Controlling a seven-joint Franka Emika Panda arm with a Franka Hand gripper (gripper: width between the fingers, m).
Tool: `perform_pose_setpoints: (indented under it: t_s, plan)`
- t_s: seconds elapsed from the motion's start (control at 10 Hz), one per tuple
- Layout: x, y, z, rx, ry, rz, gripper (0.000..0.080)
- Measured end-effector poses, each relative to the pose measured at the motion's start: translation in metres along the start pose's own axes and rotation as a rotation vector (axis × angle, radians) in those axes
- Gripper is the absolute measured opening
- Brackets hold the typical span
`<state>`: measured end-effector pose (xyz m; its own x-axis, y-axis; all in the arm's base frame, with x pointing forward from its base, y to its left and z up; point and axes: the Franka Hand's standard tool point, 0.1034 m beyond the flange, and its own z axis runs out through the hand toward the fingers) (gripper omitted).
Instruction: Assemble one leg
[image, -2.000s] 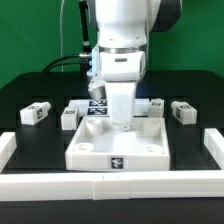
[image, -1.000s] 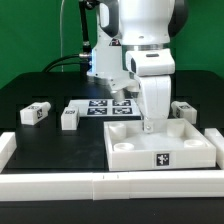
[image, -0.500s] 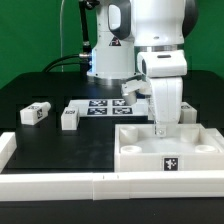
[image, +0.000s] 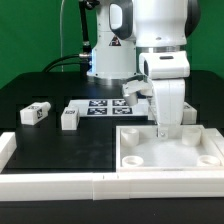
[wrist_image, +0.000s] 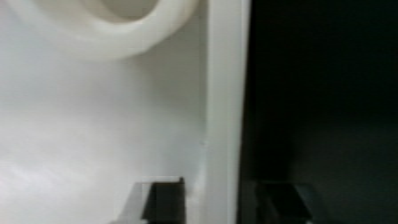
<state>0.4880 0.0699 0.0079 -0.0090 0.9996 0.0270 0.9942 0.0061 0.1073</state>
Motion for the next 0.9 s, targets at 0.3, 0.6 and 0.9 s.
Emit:
perform_pose_setpoints:
  t_s: [0.3,0.6,0.9]
  plan:
    - [-0.0003,0.0000,0.0000,0.000,0.000,0.001,0.0556]
    - [-0.0005,0.0000,0.0000,0.000,0.000,0.001,0.0632]
    - [-0.0035,-0.0042,-0.0021,0.003,-0.002,0.009,0.0649]
